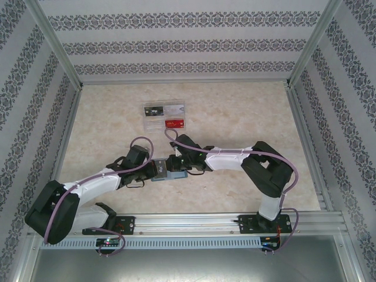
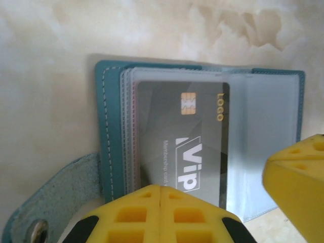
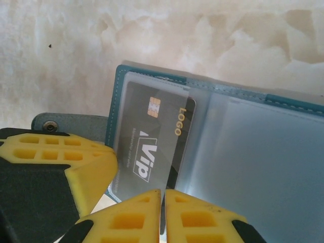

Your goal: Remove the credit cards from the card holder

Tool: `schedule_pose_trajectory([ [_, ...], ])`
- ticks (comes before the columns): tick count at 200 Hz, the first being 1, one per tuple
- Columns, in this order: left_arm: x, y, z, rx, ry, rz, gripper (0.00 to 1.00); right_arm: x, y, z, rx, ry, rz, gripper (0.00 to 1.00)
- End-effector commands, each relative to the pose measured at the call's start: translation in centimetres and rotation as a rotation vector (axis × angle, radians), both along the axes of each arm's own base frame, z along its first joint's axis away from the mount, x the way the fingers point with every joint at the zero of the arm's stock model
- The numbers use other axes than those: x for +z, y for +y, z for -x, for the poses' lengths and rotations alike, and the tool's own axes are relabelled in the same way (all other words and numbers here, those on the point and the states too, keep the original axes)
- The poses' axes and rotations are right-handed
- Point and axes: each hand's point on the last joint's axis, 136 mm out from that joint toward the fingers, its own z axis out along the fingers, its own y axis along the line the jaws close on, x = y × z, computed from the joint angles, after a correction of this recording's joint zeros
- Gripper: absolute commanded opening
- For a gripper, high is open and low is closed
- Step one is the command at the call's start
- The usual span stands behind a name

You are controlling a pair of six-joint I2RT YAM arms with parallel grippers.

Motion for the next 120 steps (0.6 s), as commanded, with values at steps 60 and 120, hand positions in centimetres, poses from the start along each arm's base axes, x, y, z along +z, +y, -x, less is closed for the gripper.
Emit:
schedule_pose_trajectory([
  [60, -0.3, 0.9, -0.1, 0.012, -0.015, -0.031, 0.02, -0.5, 1.6, 0.2, 0.020, 0.021, -0.017, 0.15],
  [120, -1.0, 1.3, 0.2, 0.018, 0.006, -0.057, 0.01, -1.3, 1.4, 0.2, 0.012, 0.032, -0.002, 0.18],
])
